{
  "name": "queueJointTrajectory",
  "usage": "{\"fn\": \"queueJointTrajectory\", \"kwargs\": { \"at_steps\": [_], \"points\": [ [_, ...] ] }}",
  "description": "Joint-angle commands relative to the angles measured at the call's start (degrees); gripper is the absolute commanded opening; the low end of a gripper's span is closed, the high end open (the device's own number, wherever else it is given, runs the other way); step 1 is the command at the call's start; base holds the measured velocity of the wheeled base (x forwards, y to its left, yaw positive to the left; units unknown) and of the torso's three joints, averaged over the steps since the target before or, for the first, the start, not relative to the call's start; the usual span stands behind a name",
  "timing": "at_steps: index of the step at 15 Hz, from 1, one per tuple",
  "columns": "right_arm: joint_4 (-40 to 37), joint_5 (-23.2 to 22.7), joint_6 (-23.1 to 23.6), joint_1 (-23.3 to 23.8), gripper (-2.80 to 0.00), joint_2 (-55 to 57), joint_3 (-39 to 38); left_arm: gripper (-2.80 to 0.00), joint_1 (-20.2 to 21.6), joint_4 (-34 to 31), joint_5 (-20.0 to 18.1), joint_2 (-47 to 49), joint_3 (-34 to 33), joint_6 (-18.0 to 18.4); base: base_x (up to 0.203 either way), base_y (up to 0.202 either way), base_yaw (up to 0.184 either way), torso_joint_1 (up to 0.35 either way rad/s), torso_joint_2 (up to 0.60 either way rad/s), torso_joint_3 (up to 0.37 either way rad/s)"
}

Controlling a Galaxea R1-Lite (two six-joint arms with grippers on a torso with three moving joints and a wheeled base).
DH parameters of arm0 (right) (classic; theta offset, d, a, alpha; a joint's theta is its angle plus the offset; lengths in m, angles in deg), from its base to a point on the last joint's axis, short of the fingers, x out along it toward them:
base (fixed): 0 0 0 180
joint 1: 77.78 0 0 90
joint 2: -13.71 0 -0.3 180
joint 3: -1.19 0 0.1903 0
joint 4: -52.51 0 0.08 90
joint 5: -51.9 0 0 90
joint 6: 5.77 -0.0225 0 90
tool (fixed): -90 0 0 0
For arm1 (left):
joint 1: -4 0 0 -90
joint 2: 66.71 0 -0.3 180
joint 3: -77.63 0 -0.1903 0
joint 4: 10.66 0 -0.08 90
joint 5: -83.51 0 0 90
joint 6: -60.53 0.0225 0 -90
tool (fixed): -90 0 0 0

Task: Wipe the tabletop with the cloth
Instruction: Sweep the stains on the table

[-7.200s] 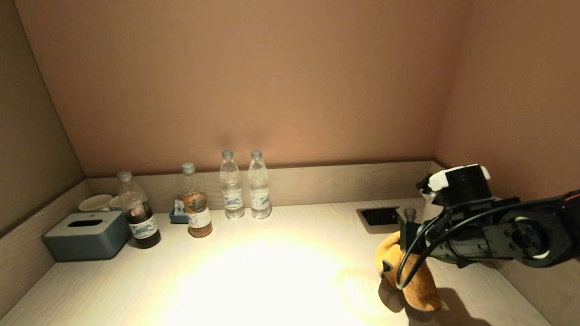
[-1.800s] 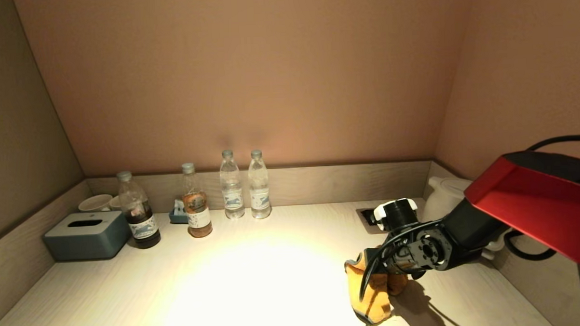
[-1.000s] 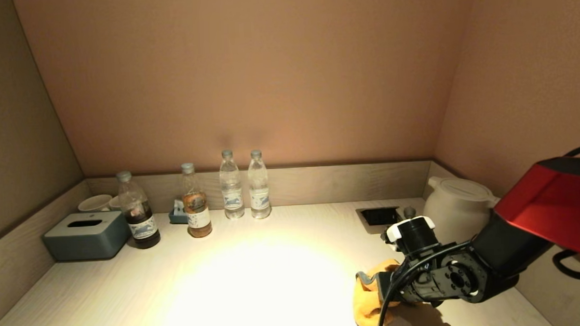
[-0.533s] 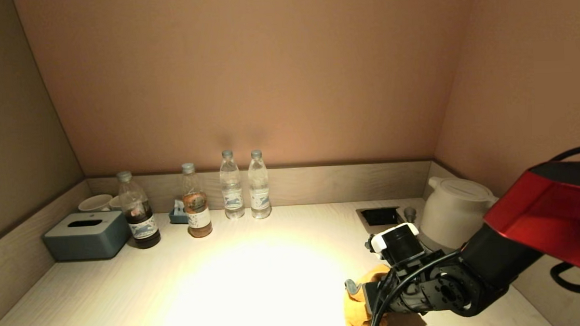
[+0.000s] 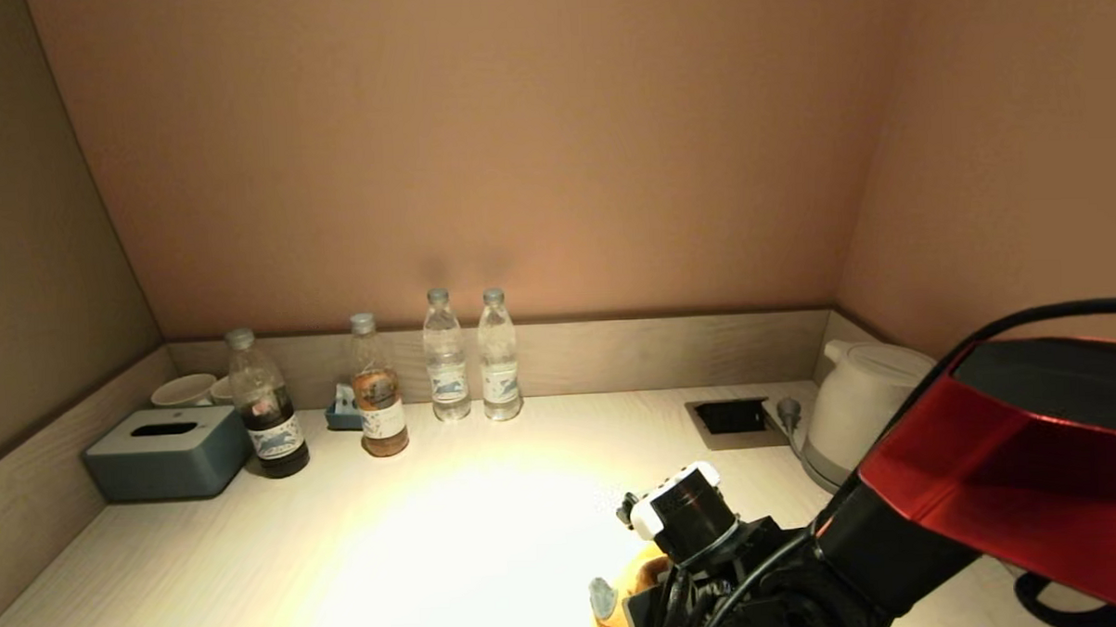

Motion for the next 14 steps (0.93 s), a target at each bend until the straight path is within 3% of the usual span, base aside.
{"fn": "queueJointTrajectory", "kwargs": {
  "at_steps": [1, 9, 14],
  "points": [
    [0.22, 0.10, -0.07, -0.33, -2.80, 1.62, 1.33, -2.80, 0.02, 0.00, -0.01, 0.09, 0.00, -0.03, 0.000, 0.000, 0.000, 0.000, 0.00, 0.000],
    [-2.12, 1.11, 0.43, 8.29, -2.80, 12.23, 19.50, -2.80, 0.02, 0.00, -0.01, 0.09, 0.00, -0.03, 0.000, 0.000, 0.000, 0.000, 0.00, 0.000],
    [-2.98, 3.79, 0.44, 14.00, -2.80, 11.76, 19.65, -2.80, 0.02, 0.00, -0.01, 0.09, 0.00, -0.03, 0.000, 0.000, 0.000, 0.000, 0.00, 0.000]
  ]
}}
